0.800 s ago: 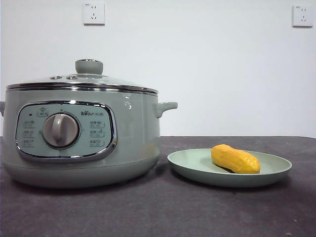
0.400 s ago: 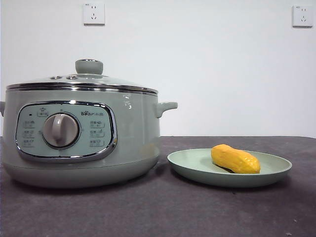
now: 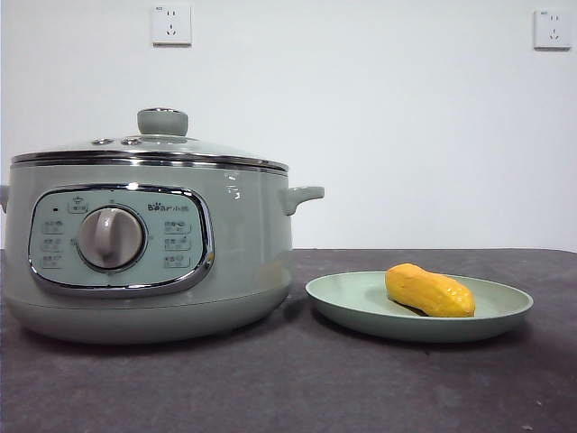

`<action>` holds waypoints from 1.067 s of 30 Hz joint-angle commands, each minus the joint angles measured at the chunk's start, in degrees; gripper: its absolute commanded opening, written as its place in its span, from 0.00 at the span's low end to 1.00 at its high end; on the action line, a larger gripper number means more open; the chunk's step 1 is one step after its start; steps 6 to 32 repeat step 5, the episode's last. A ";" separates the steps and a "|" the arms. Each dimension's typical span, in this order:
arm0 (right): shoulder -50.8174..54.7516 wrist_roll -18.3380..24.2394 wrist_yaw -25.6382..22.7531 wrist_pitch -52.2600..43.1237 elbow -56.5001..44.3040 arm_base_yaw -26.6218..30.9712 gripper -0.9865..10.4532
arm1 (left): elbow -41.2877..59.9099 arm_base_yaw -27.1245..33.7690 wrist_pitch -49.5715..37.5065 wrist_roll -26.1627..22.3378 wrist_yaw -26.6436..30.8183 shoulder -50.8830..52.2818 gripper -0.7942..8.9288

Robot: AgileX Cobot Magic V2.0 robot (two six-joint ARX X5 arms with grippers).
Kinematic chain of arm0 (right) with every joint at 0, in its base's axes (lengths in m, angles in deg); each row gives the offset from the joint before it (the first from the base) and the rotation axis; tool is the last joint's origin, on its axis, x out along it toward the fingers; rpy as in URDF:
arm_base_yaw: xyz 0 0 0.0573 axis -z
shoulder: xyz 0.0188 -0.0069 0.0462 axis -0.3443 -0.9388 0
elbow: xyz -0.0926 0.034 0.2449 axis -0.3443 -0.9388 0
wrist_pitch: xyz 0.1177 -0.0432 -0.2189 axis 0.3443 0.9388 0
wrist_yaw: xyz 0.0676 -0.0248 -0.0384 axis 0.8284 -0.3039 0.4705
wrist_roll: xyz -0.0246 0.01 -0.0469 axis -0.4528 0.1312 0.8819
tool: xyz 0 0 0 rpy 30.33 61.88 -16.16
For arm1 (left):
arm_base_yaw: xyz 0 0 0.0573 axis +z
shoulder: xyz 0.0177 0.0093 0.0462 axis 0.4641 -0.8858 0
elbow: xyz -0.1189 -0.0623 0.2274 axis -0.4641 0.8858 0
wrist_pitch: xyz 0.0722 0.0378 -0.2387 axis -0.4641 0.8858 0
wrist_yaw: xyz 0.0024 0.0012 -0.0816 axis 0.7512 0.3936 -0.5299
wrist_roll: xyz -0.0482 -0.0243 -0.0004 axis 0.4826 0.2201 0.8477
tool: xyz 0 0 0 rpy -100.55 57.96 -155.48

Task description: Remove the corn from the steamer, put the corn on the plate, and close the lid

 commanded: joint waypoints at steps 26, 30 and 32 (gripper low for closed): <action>0.07 -0.52 -0.15 -0.24 -0.87 0.02 0.09 | 0.81 0.13 -0.02 0.55 0.09 0.04 0.08; 0.07 -0.52 -0.15 -0.24 -0.87 0.02 0.09 | 0.81 0.13 -0.02 0.55 0.09 0.04 0.08; 0.07 -0.52 -0.15 -0.24 -0.87 0.02 0.09 | 0.81 0.13 -0.02 0.55 0.09 0.04 0.08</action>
